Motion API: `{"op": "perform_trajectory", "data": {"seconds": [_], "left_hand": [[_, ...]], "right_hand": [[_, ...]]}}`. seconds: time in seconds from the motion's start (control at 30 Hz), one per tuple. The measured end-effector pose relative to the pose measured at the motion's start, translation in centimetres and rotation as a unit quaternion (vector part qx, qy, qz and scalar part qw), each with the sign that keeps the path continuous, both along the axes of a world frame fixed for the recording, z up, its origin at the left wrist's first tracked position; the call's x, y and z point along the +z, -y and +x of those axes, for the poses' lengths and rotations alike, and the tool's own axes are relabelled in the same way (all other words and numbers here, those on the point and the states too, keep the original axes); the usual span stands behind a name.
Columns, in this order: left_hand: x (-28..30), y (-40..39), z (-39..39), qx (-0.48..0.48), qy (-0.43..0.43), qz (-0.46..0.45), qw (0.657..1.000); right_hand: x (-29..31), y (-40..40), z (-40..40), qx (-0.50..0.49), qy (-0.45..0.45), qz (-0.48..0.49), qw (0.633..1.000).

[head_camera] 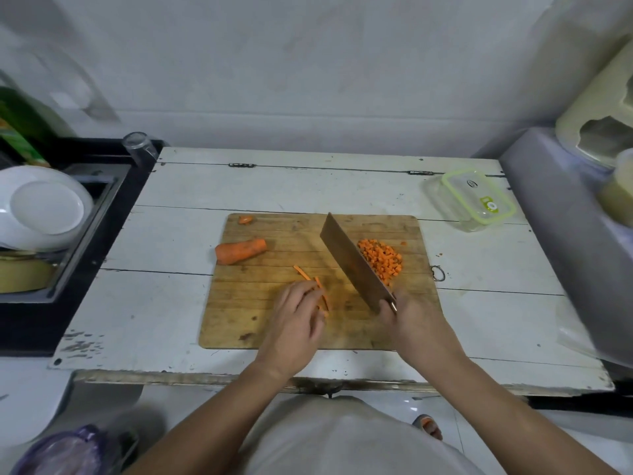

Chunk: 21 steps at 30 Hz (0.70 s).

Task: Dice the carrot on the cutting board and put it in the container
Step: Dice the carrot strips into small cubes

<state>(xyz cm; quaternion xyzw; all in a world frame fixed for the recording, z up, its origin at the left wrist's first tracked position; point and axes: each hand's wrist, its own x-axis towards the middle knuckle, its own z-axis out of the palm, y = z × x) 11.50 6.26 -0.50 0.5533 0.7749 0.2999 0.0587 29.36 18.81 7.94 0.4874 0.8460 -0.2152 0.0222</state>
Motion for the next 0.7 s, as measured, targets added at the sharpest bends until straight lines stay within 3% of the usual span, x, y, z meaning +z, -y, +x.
{"op": "perform_trajectory", "data": {"seconds": [0.13,0.23,0.47,0.6,0.7], "left_hand": [[-0.2,1.1,-2.1,0.081,0.054,0.02,0.995],[0.1,0.8,-3.8,0.082,0.039,0.0,0.996],[2.4,-3.0,-8.1,-0.11,-0.05,-0.093,0.988],[3.5,-4.7,-8.5,-0.185,-0.024,-0.277,0.943],[3.1,-4.6,-8.2,-0.251,-0.099,-0.273,0.923]], "right_hand": [[-0.5,1.8,0.0,0.007,0.01,-0.038,0.999],[-0.8,1.2,-0.1,-0.03,0.004,-0.047,0.998],[-0.2,-2.6,0.7,-0.103,0.001,-0.047,0.994],[0.1,-2.1,1.2,-0.1,-0.042,-0.043,0.993],[0.2,-1.8,1.4,-0.098,-0.051,-0.048,0.993]]}}
